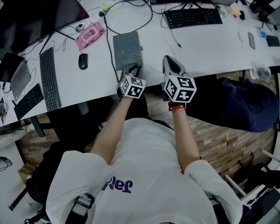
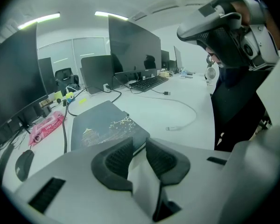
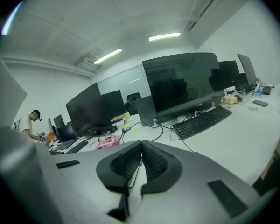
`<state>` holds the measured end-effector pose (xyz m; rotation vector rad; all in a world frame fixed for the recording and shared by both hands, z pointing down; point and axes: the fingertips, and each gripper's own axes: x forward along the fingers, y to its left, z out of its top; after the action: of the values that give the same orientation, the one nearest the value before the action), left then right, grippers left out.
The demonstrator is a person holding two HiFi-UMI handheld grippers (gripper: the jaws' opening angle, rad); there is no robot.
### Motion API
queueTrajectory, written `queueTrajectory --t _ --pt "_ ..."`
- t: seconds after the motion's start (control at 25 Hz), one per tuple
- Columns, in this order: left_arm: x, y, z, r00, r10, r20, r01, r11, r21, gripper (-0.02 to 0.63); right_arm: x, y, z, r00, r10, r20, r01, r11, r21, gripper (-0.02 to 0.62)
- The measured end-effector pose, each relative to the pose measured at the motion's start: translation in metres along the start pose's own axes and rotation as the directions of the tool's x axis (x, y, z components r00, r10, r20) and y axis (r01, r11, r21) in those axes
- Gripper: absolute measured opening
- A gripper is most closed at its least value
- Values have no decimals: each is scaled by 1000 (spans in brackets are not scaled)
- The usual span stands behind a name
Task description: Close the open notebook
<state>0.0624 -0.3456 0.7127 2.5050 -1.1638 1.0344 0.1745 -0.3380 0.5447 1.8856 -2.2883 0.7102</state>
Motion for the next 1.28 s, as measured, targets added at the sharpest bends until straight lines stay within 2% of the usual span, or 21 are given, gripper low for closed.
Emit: queueTrajectory --t 0.2,0.32,0.56,0.76,1.0,1.28 --pt "-10 -1 7 998 -52 30 54 996 -74 106 -3 8 2 1000 19 11 -19 1000 -4 15" --pt "-26 6 19 995 -48 82 57 993 -106 114 -4 17 5 999 35 20 -35 999 -5 15" --pt "-88 34 52 980 30 196 4 985 -173 114 -11 43 15 995 86 49 -85 996 -23 15" --pt "-144 55 71 957 101 273 -39 973 -227 99 -21 64 27 989 127 75 -124 991 -46 15" --pt "-197 74 71 923 194 333 -92 950 -298 70 -31 91 31 981 171 88 -164 982 -91 15" --pt "-244 84 75 885 246 395 -102 931 -351 40 -44 106 37 976 191 109 -178 977 -121 15"
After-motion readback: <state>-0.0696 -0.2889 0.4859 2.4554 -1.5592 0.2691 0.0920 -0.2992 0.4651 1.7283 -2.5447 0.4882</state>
